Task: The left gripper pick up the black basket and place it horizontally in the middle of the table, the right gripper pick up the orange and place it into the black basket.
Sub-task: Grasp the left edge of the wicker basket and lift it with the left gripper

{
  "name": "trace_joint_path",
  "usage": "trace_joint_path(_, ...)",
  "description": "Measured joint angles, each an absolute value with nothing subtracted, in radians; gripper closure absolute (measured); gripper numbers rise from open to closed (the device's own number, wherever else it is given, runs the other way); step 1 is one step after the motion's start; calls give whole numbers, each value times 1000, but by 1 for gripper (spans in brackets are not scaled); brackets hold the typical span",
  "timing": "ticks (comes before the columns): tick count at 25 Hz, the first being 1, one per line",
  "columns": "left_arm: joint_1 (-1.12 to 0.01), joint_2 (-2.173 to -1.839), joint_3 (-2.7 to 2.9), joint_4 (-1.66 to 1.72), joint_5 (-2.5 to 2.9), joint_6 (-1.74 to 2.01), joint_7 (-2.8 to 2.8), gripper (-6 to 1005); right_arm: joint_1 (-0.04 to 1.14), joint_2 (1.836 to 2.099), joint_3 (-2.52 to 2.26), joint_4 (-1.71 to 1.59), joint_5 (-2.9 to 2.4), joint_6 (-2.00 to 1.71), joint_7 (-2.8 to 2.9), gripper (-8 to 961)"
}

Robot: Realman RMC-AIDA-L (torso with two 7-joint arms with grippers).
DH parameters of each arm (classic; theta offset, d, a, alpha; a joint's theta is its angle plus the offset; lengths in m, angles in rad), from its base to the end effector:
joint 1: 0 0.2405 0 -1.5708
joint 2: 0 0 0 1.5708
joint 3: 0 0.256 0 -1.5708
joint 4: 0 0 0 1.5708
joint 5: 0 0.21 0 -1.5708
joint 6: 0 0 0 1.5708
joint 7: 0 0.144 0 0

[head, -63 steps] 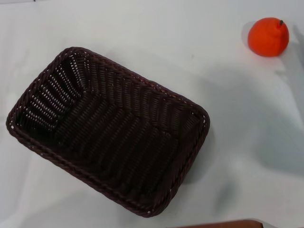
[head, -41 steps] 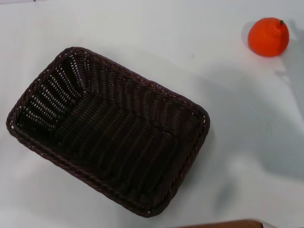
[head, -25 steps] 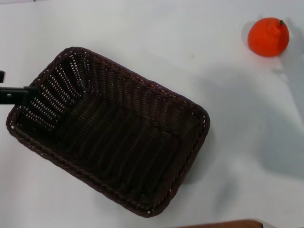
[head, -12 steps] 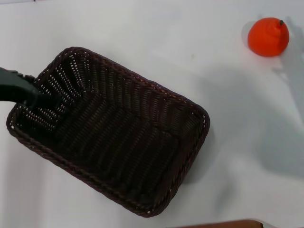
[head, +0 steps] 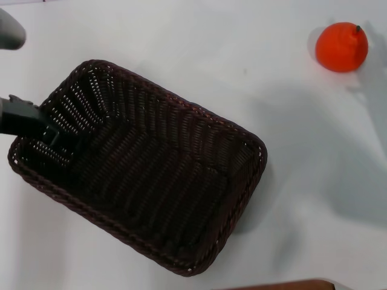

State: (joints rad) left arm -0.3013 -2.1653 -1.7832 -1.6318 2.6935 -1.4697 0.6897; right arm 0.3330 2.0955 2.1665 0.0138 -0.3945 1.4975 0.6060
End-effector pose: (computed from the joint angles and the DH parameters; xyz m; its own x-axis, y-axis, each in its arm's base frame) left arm -0.2162 0.3184 0.0228 0.7582 0.6461 -0.0875 0.4959 -0.6586 -0.5660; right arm 0.3558 0.2746 0.0290 -0.3856 -0.2013 0.9004 0.9058 0.1031 0.4110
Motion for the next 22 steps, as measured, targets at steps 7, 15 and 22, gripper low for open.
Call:
trace_joint_path(7,-322,-2162,-1764,-1590,2715,-1491,691,212,333,2095,2169,11,-394,1494,606,146)
trace_joint_path(15,-320,-2165,-1758,-1603,2739,-1507,628,480,335,2094,2169,15,-393,1493,606,145)
trace_joint_path(22,-306,-2165,-1757,-1667,2744,-1519,566,635,339,2091,2173,17,-393,1488,606,145)
